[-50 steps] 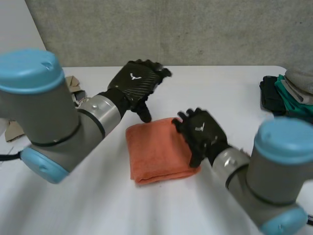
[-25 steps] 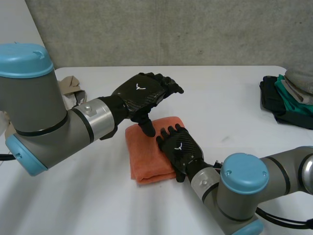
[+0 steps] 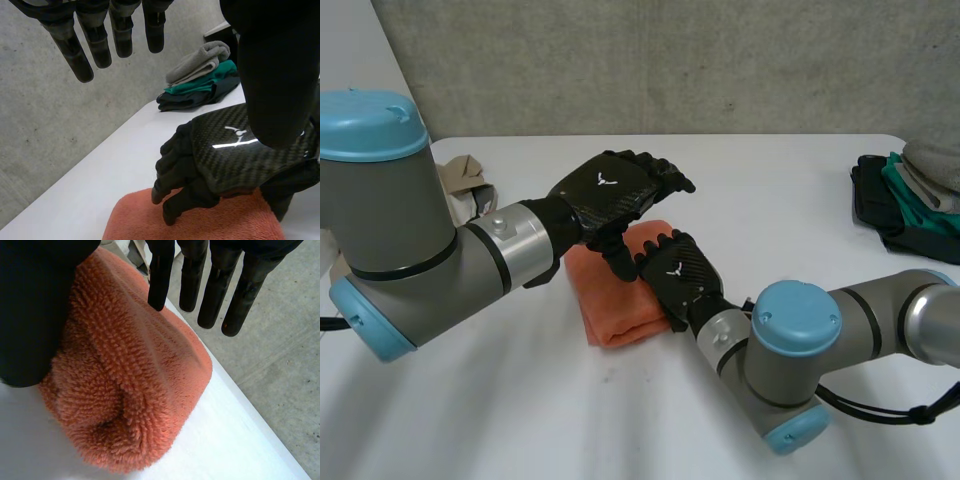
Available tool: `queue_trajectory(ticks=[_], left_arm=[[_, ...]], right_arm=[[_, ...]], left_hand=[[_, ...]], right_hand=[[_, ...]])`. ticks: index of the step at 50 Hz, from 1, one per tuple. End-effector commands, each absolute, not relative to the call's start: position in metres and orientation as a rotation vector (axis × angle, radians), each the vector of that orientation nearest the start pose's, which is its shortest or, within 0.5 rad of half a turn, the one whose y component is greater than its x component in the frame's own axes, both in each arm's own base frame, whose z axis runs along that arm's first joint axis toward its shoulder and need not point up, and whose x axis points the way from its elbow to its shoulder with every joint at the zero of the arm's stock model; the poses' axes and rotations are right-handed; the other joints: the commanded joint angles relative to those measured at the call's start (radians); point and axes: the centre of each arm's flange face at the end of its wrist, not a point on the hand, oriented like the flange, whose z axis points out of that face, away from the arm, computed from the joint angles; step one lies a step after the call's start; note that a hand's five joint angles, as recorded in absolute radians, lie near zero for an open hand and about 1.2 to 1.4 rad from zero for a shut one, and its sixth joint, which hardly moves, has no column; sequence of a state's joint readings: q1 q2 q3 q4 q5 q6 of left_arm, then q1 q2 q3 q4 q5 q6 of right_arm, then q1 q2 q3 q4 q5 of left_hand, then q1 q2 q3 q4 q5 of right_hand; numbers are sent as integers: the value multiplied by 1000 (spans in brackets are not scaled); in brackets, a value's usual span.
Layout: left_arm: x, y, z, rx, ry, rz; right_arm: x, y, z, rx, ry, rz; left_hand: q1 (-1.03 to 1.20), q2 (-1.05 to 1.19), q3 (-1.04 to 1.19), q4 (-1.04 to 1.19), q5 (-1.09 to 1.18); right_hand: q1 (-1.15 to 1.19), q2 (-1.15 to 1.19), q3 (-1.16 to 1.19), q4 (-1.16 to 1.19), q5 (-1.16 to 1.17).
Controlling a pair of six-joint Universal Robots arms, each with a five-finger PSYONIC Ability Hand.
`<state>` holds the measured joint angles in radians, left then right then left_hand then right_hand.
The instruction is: Fold the laundry.
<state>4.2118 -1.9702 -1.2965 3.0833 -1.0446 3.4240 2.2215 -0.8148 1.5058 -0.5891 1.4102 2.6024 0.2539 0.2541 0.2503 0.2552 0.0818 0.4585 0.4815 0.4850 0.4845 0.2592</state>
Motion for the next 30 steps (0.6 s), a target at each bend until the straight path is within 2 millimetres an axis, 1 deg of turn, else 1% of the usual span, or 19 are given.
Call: queue_trajectory(ticks=[1,4,7,9,10,11,13,14,15,18,19,21,22,23,26,27,29,30], left_arm=[[-332,-239,252,-1179,-1683,1601],[-332,-239,252,-1178,-1683,1601],[-331,-240,252,-1176,-1685,1602],[-331,-240,252,-1175,-1686,1605],[-330,-241,252,-1174,-1687,1606],[-330,-241,253,-1173,-1686,1610],[-330,-242,253,-1172,-1688,1609],[-330,-242,253,-1172,-1687,1611],[-329,-242,253,-1171,-1688,1612],[-328,-243,255,-1167,-1689,1620],[-327,-244,257,-1165,-1687,1629],[-326,-243,259,-1165,-1683,1634],[-326,-243,260,-1165,-1680,1634],[-326,-243,260,-1165,-1680,1634],[-327,-242,260,-1166,-1678,1635],[-327,-242,260,-1166,-1678,1635],[-327,-243,261,-1166,-1674,1640],[-328,-243,262,-1166,-1671,1641]], right_arm=[[374,-246,91,-1388,1726,-1910],[377,-248,94,-1392,1703,-1906],[378,-248,98,-1383,1697,-1910],[377,-249,104,-1349,1700,-1911],[376,-249,108,-1334,1700,-1916],[372,-253,117,-1300,1702,-1926],[366,-258,125,-1270,1715,-1938],[361,-264,128,-1257,1728,-1949],[347,-278,132,-1232,1767,-1973],[328,-296,134,-1200,1820,-1995],[317,-306,137,-1188,1836,-2011],[308,-314,141,-1182,1832,-2026],[304,-318,144,-1182,1823,-2037],[296,-327,149,-1189,1800,-2061],[286,-339,155,-1202,1760,-2088],[280,-348,161,-1202,1720,-2112],[276,-358,170,-1203,1662,-2162],[275,-369,181,-1203,1587,-2226]], left_hand=[[48,48,51,46,45],[48,48,51,46,45],[48,48,51,46,45],[51,50,54,49,48],[51,50,54,49,48],[51,50,54,49,48],[51,50,54,49,48],[51,50,54,49,48],[51,50,54,49,48],[51,50,54,49,48],[51,50,54,49,48],[51,50,54,49,48],[51,50,54,49,48],[51,50,54,49,48],[51,50,54,49,48],[51,50,54,49,48],[51,50,54,49,48],[51,50,54,49,48]], right_hand=[[577,553,550,551,601],[936,913,910,910,961],[938,915,911,912,963],[938,915,911,912,963],[938,915,911,912,963],[938,915,911,912,963],[938,915,911,912,963],[938,915,911,912,963],[938,915,911,912,963],[938,915,911,912,963],[938,915,911,912,963],[938,915,911,912,963],[938,915,911,912,963],[938,915,911,912,963],[938,915,911,912,963],[938,915,911,912,963],[938,915,911,912,963],[938,915,911,912,963]])
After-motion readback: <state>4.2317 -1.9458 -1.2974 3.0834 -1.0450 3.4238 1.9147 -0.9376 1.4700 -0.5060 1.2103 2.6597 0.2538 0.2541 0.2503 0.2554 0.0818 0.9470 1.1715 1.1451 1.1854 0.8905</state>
